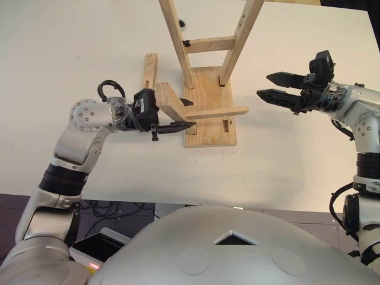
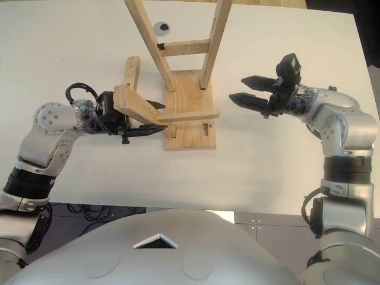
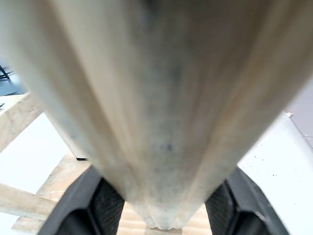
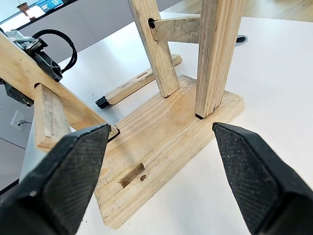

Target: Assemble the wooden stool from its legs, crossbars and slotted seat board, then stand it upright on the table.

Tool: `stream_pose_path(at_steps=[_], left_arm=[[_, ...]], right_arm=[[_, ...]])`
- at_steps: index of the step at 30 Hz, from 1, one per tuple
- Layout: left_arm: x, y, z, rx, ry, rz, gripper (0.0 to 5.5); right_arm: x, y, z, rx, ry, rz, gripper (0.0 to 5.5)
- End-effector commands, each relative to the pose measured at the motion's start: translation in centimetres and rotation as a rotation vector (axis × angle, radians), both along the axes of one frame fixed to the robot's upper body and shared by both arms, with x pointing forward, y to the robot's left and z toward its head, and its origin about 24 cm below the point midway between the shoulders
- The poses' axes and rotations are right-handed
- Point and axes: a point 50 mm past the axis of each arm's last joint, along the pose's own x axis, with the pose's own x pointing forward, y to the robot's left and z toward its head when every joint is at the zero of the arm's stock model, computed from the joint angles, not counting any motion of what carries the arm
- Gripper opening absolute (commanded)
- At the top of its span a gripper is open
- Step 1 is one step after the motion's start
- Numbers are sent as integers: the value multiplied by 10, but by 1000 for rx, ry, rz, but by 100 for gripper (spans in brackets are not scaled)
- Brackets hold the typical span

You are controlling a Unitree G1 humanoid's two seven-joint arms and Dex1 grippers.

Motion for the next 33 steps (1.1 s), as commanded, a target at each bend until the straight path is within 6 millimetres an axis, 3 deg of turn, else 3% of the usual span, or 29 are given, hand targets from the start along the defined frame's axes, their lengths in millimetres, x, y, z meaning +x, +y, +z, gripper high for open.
stream_pose_path(at_steps=[1, 6, 8, 12, 16, 21, 28, 33], left_arm=[[-21, 14, -62, 271, 266, 64, 238], [7, 9, -16, 258, 124, 43, 309], [11, 16, -7, 299, 96, 44, 353], [15, 46, -15, 387, 49, 302, 376], [9, 44, -29, 264, 68, 596, 376], [20, 50, -47, 229, 92, 985, 376], [18, 36, -67, 301, 247, 1079, 376], [18, 35, -73, 372, 299, 1145, 301]], right_arm=[[-5, 6, -3, 17, -25, -28, 382], [-17, 7, -11, 39, -29, -94, 382], [-23, 6, -14, 45, -36, -137, 382], [-29, 4, -16, 9, -105, -200, 382], [-32, 11, -21, -24, -137, -201, 382], [-34, 20, -22, -22, -166, -194, 382], [-38, 25, -31, -14, -162, -226, 382], [-37, 29, -33, -5, -165, -228, 382]])
